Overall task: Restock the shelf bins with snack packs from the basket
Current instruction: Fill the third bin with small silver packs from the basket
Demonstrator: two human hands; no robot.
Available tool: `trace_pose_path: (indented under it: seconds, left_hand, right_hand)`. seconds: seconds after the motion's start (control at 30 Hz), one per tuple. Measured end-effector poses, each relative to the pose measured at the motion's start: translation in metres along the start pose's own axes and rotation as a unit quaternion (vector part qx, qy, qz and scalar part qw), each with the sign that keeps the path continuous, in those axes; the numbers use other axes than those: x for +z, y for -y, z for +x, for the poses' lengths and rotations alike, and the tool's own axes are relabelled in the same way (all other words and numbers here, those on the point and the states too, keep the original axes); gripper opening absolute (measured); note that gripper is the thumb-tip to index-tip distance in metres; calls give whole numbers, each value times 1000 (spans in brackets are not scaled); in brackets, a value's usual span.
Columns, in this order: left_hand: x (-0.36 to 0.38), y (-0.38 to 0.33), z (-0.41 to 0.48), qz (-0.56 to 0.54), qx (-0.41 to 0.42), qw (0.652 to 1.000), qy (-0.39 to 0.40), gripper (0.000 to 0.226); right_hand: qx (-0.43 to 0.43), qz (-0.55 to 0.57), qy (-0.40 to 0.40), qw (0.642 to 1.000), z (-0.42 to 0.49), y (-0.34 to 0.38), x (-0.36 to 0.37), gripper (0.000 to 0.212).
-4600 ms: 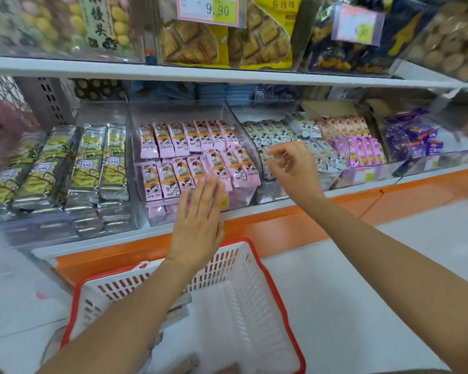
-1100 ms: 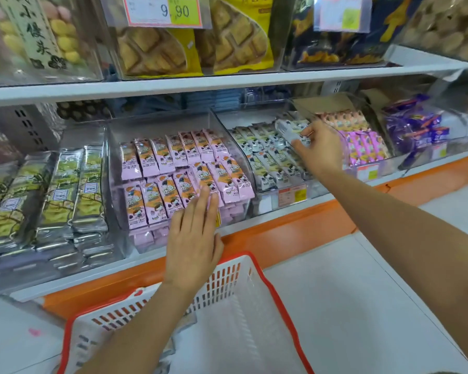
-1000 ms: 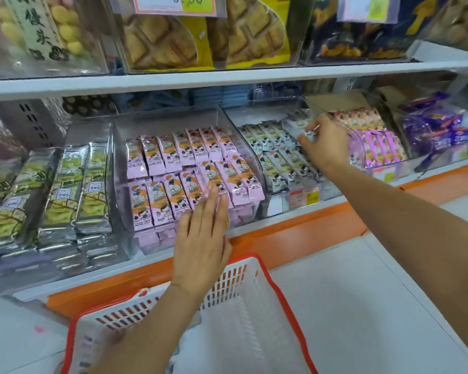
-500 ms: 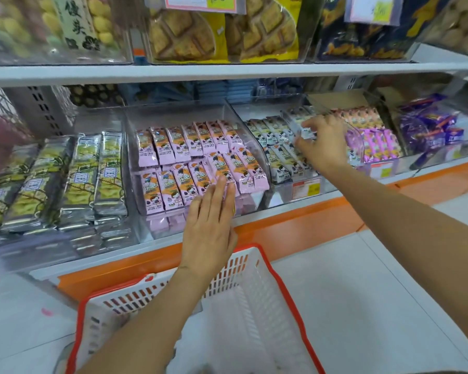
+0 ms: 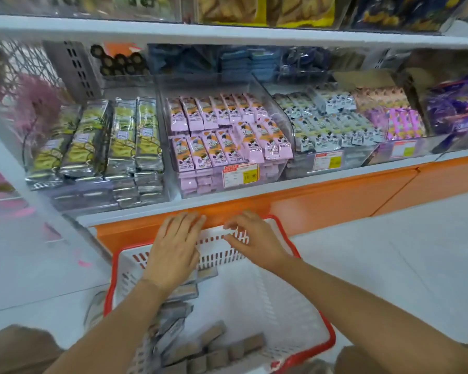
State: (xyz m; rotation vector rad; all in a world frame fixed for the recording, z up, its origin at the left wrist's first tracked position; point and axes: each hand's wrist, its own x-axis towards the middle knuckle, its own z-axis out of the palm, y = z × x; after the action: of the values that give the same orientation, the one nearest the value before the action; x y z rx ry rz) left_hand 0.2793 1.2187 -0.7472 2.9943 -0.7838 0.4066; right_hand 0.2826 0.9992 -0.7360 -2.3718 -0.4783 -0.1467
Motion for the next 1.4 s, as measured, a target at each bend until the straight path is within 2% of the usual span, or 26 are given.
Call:
trace_pose_path:
  seconds: [0.1,0.2,0.33,0.47,0.63,0.8,0.93,1.07,1.23,1.33,1.4]
  left_hand:
    - [26,16,-10,-11,-33,997,62,66]
    - [53,33,-21,-3,-50,995,88,80]
    - [83,47,-30,19,-46,997,56,81]
    - [114,50,-40,40,-32,998,24,69]
    - [144,52,-53,45,-11,998,31,70]
    - [147,50,-54,37,-11,999,24,69]
    - [143,49,-53,36,-20,999,36,67]
    - [138,47,-52,36,-28,998,49,67]
    - [115,39,-49,9,-57,994,92,85]
    - [97,28,-42,-39,-78,993,83,75]
    - [87,16,-35,-93,-62,990,84,60]
  right_hand:
    - [82,-3,77,994,-17,-17,50,22]
    - [141,-24,140,980,-27,-32,92,27]
    - [204,-51,199,957,-35,-52,141,31]
    - [270,-40,256,927,-35,-65,183,41]
    - [316,5,290,903,-29,-74,223,53]
    - [330,37,230,915,-31,-69,250,24]
    - [308,46,224,923,-32,-68,241,15]
    - [287,88,194,934,-33,-78,209,18]
    - [252,125,158,946,-26,-79,151,22]
    - [225,153,114,955,-19,-69,114,23]
    - [214,181,92,956,-16,-58,89,26]
